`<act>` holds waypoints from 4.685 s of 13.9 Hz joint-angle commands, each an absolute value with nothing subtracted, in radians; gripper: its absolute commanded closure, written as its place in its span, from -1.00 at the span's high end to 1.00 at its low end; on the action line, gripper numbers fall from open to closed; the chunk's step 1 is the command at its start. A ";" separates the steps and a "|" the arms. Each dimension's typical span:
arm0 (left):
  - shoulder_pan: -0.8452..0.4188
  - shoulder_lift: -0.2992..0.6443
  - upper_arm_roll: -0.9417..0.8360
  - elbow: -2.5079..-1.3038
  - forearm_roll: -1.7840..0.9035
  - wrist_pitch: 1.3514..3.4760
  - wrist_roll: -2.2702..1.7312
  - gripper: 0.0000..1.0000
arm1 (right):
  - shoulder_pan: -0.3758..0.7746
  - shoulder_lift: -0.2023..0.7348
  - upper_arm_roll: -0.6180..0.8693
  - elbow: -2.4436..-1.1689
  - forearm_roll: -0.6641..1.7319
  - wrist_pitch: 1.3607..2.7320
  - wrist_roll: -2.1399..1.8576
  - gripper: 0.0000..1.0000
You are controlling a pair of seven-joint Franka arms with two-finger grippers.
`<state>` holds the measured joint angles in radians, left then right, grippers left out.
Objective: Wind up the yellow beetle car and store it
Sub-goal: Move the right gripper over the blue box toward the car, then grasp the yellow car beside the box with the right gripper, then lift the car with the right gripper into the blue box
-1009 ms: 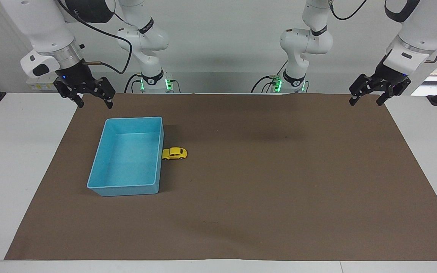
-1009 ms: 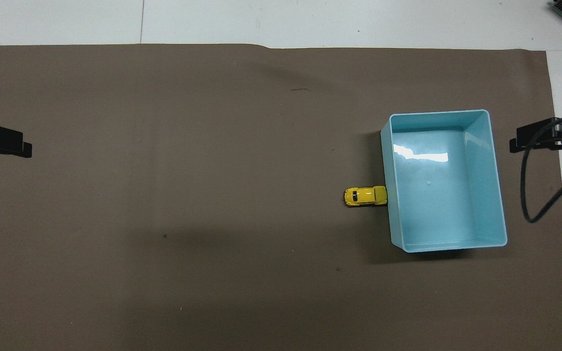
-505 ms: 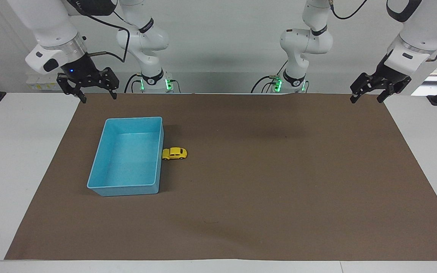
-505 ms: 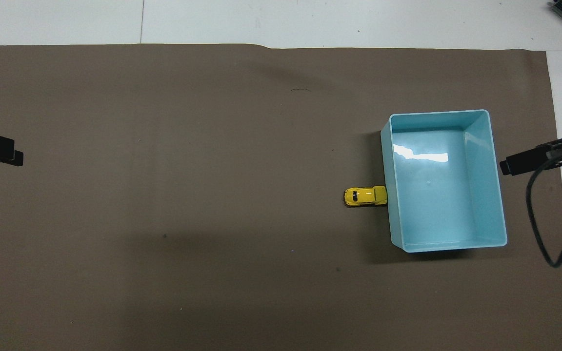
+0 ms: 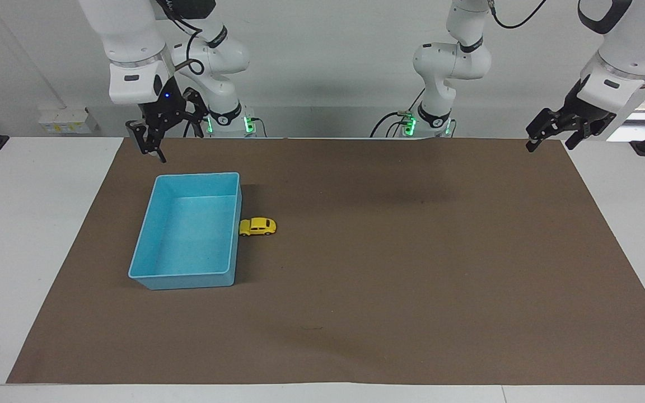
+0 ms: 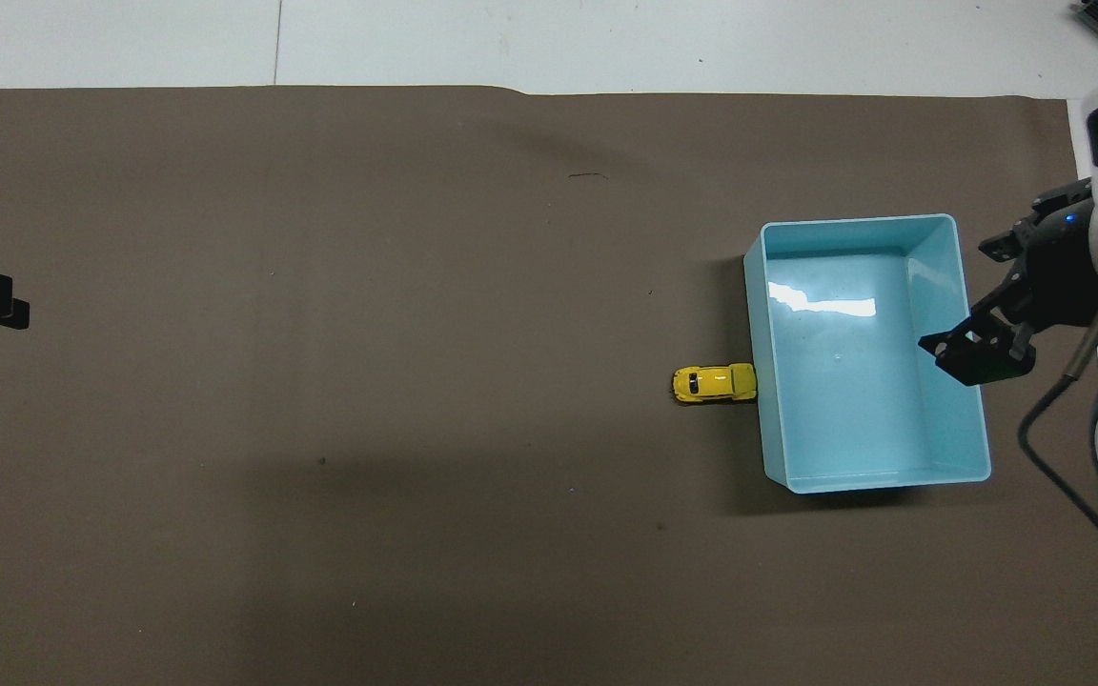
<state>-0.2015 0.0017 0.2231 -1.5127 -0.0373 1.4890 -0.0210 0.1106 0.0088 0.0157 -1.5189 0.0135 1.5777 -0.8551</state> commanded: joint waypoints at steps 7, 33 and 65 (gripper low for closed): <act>-0.193 -0.009 0.213 -1.523 -0.017 1.477 -0.026 1.00 | 0.121 -0.040 0.066 -1.716 0.023 1.689 -1.163 1.00; -0.020 -0.012 0.031 -1.525 -0.028 1.466 -0.026 1.00 | 0.256 0.146 0.064 -2.233 0.020 2.434 -1.180 1.00; -0.020 -0.012 0.031 -1.525 -0.028 1.466 -0.026 1.00 | 0.085 0.066 0.057 -1.839 -0.009 1.825 -1.503 -1.00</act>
